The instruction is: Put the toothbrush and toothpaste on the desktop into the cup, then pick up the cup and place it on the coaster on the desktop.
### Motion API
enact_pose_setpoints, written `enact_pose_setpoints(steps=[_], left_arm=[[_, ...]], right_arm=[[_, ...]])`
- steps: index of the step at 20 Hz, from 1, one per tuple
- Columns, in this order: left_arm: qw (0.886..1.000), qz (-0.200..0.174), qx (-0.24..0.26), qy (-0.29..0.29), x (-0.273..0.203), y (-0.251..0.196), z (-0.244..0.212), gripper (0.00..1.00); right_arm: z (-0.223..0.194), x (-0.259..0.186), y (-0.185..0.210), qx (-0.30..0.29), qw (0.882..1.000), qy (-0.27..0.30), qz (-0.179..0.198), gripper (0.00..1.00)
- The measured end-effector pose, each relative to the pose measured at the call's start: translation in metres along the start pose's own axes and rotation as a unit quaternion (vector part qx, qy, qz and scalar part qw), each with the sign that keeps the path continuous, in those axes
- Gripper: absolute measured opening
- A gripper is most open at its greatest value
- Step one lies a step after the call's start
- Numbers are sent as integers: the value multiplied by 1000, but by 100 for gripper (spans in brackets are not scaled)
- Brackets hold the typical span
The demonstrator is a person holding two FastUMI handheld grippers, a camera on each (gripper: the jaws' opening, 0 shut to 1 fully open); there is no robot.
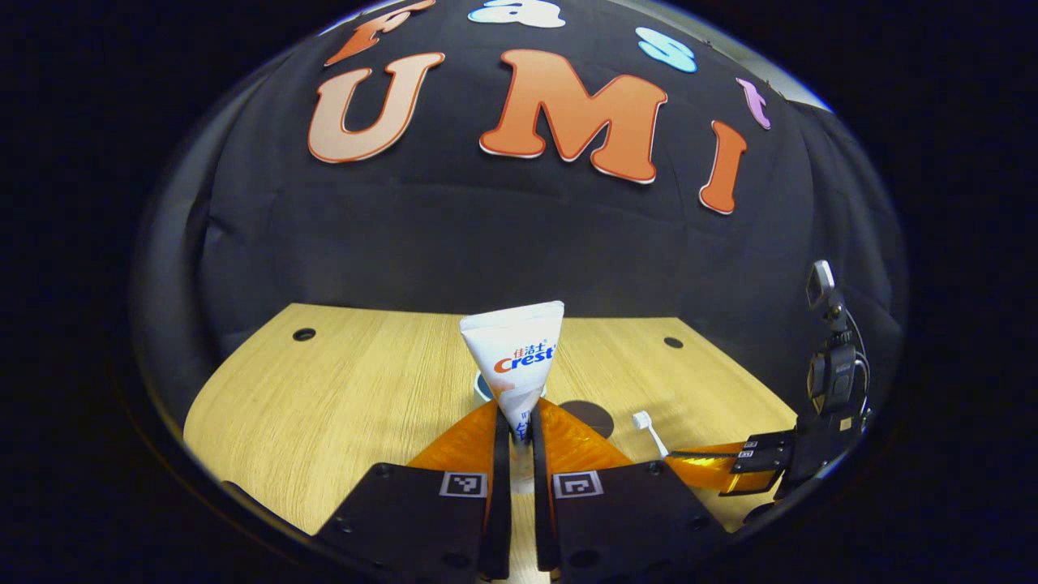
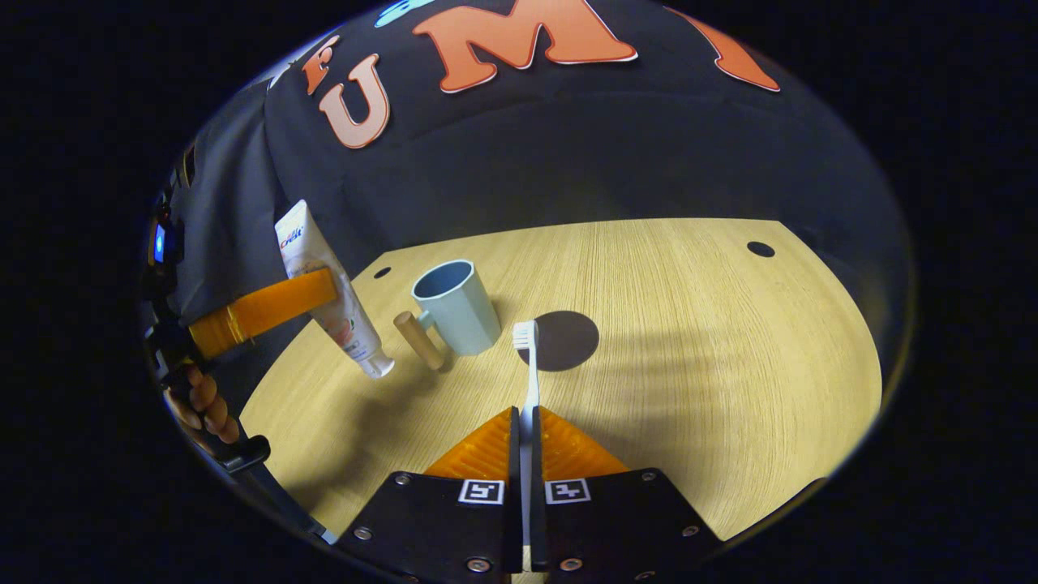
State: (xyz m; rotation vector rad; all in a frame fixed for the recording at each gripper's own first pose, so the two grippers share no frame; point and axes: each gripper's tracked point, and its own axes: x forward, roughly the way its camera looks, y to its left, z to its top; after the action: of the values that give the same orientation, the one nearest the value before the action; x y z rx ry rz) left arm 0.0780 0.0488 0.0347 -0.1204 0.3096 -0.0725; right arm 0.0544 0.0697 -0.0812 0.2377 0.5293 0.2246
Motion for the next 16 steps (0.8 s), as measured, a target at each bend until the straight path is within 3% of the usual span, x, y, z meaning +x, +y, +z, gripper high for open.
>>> enact_pose_setpoints(steps=[9,16], left_arm=[[997,-4,11,-79,41,-4,66,16],[997,3,2,-77,83,3,55,16]], right_arm=[[30,5,-20,13,999,-44,6,4],[52,13,-29,-3,997,-82,11,4]])
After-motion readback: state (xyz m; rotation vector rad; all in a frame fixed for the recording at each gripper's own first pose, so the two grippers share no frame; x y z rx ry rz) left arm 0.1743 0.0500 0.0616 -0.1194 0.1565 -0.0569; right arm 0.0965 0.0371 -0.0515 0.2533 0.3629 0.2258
